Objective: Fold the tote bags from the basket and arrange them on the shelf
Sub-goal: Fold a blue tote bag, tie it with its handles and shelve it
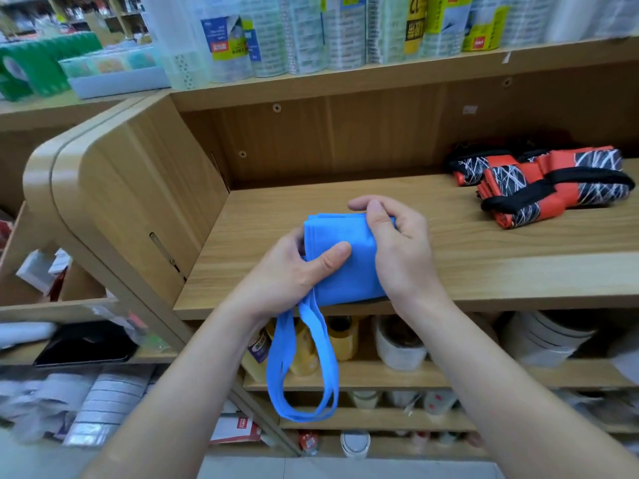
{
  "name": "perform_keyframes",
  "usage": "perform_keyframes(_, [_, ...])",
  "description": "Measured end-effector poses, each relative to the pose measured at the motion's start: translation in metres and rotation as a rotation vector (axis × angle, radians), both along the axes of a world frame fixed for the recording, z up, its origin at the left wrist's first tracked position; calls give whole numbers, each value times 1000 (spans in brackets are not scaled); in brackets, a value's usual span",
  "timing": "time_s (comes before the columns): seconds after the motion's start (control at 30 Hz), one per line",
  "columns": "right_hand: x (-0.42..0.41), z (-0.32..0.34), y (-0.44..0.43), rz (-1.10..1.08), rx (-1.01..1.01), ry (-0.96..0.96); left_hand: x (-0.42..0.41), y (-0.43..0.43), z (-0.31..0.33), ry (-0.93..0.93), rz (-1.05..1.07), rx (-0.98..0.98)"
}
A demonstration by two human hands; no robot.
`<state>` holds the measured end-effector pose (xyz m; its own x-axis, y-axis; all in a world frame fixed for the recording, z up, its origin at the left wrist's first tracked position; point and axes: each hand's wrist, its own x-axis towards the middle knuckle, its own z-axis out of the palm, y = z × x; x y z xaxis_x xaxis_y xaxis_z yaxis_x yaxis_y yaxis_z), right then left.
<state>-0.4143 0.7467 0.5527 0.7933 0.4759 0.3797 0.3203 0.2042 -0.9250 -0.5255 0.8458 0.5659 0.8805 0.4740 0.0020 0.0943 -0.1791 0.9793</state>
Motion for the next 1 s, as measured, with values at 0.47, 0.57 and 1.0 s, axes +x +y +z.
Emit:
perform_keyframes(0.47, [36, 38, -37, 406, -706, -401, 6, -9, -9, -59, 32, 197])
perform_keyframes(0.57, [47, 38, -46, 485, -653, -291, -4, 0, 2, 54, -182, 78])
perform_keyframes(1.0, [72, 44, -77, 324, -631, -481, -56, -23, 50, -87, 157, 1036])
